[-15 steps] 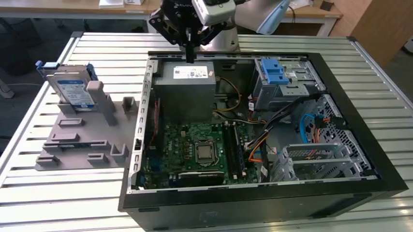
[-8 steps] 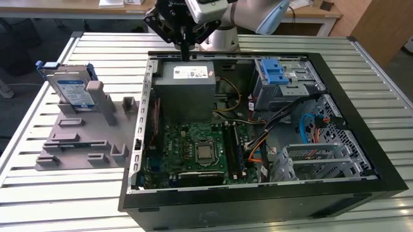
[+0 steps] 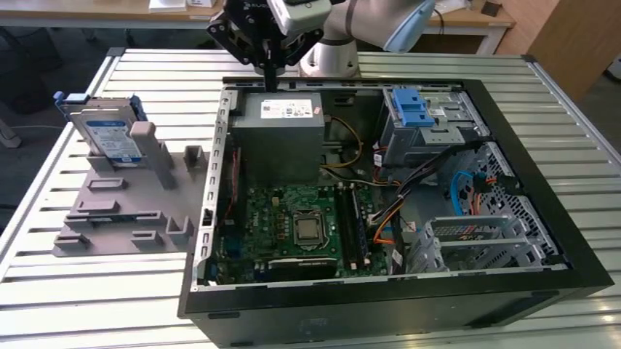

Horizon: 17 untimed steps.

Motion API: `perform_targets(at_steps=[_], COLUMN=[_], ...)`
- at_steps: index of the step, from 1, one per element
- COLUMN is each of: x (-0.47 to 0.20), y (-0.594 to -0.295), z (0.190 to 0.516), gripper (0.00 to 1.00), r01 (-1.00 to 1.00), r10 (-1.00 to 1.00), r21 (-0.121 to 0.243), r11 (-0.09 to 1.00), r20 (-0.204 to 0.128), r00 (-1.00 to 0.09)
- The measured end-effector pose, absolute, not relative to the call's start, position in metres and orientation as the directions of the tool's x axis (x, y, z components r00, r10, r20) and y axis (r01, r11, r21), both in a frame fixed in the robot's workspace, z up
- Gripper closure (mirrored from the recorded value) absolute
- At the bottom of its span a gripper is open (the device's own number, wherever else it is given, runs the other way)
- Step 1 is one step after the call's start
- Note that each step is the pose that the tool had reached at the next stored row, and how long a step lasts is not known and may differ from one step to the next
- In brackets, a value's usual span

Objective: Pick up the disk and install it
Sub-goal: 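Reach for the disk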

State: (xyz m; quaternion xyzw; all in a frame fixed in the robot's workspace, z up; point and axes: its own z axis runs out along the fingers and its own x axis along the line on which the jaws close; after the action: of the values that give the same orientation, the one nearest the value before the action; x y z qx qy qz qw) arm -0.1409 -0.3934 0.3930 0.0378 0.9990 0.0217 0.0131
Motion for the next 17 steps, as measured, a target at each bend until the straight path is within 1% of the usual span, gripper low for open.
perform_targets(at_steps=[17], x=[-0.155], y=[-0.393], z=[0.392], gripper=[0.89], r01=[0.075], r10=[0.076], r21=[0.044], r11=[0.996], r20=[-0.024], r00=[-0.997])
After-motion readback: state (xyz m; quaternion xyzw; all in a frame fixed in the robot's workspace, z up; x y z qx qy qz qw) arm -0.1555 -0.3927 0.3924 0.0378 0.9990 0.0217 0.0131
